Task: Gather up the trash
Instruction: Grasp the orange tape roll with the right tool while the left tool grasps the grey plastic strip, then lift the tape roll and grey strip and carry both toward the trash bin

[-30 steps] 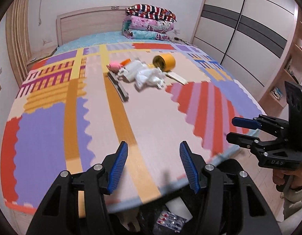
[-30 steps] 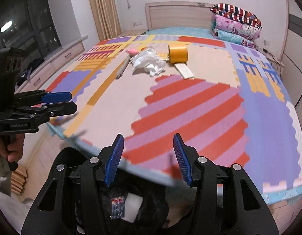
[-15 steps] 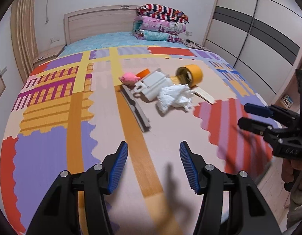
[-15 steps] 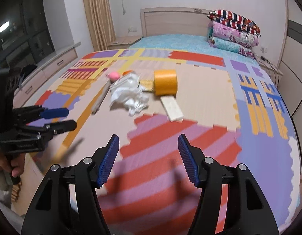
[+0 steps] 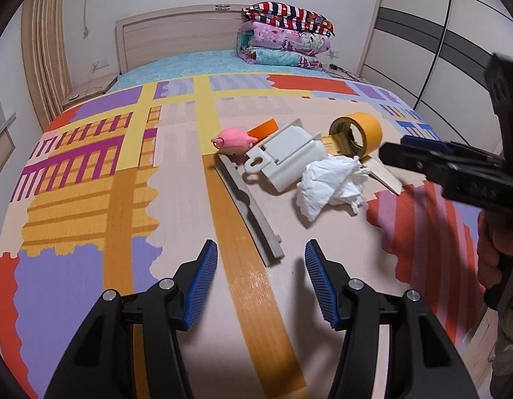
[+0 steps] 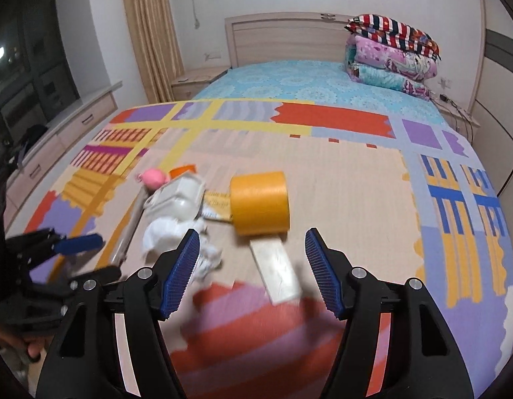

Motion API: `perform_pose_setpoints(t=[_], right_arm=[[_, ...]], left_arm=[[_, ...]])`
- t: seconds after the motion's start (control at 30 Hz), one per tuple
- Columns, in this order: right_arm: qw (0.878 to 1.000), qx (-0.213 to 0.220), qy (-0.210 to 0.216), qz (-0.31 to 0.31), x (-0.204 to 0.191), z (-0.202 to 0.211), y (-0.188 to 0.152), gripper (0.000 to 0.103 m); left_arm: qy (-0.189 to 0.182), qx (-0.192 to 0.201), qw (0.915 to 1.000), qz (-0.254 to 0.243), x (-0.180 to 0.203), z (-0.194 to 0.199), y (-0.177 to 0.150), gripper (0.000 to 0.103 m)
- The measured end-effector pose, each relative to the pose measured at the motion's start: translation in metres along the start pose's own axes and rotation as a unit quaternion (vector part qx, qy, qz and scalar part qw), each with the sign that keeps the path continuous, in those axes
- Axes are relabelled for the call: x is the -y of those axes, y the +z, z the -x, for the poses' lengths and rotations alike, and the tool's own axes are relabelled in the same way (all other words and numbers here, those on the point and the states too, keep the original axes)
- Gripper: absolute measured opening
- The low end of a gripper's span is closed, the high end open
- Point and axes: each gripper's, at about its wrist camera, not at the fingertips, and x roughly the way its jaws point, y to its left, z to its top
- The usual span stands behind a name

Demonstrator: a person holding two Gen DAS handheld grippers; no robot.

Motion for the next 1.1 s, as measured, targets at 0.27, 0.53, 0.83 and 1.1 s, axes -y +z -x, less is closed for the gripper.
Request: perform_pose_setpoints(t=[0.27,0.53,0.83,1.1], right_arm=[[1.000,-0.010,-0.012,-0.005,0.003,-0.024,0.008,0.065],[1.000,-0.008,-0.008,-0.004,0.006,-0.028,0.009,0.042],[0.999,0.016,-0.040,0.011,0.009,-0.011,0.010,0.041],[0.991,0.036,-0.108,0.064,0.001,0.009,0.000,0.041]], left_arm=[[0.011,0.009,0.9998,0.014,-0.007,-0.004,0.005,0.039],[0.020,0.010,0.9997,0.005,-0.007,-0.006,0.005,0.015],[0.031,0.022,0.9992,0.008,-0.010,0.010,0.001,0.011],[0.028,0.029,0.9992,0.001,-0.002,0.026,-0.007,0.011]])
